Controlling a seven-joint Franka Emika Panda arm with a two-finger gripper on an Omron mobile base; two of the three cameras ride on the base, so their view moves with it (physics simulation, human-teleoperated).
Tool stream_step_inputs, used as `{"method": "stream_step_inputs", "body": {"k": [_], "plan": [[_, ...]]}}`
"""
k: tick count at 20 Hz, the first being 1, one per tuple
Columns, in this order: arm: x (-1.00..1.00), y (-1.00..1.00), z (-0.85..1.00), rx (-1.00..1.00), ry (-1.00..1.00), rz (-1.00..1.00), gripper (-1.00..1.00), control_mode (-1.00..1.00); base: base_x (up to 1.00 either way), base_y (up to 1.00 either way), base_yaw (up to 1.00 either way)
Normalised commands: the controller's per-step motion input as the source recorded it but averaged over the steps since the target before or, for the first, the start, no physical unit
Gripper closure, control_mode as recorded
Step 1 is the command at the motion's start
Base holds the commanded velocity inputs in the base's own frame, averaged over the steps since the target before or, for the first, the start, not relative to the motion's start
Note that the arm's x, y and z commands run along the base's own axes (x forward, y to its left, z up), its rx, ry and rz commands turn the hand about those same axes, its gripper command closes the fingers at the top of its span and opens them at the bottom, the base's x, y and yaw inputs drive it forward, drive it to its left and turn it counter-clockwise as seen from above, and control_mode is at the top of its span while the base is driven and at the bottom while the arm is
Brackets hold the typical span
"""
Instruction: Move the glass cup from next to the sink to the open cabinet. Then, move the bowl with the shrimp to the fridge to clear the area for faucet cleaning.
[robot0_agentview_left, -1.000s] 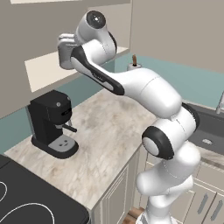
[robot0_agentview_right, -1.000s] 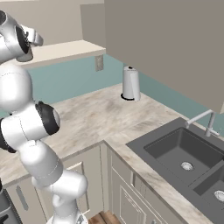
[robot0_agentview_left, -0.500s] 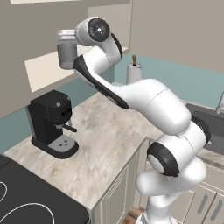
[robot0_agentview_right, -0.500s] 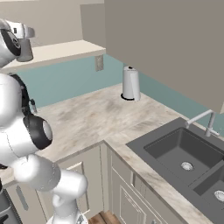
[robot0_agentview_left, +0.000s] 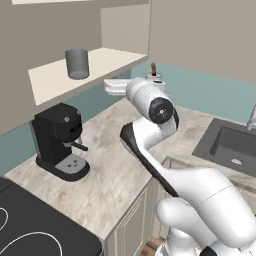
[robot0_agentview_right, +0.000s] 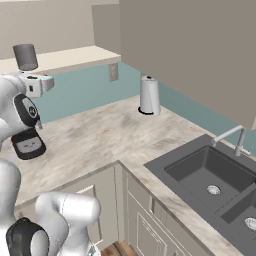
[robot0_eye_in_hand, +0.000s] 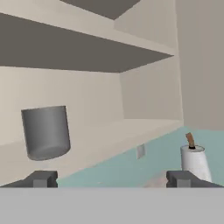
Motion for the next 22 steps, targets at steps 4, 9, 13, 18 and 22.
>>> {"method": "stream_step_inputs", "body": {"k": [4, 9, 13, 18, 22], "plan": [[-0.96, -1.00, -0.79, 0.25, 0.17, -0.01, -1.00, -1.00, 0.00, 0.00, 0.00], [-0.67, -1.00, -0.59, 0.24, 0.17, -0.06, -1.00, -1.00, 0.00, 0.00, 0.00], [-0.35, -0.50, -0.33, 0.15, 0.07, -0.04, -1.00, 1.00, -0.29, -0.50, -0.04], [0.00, 0.00, 0.00, 0.00, 0.00, 0.00, -1.00, 1.00, -0.59, -1.00, -0.13], [0.00, 0.00, 0.00, 0.00, 0.00, 0.00, -1.00, 1.00, -0.94, -1.00, -0.26]]}}
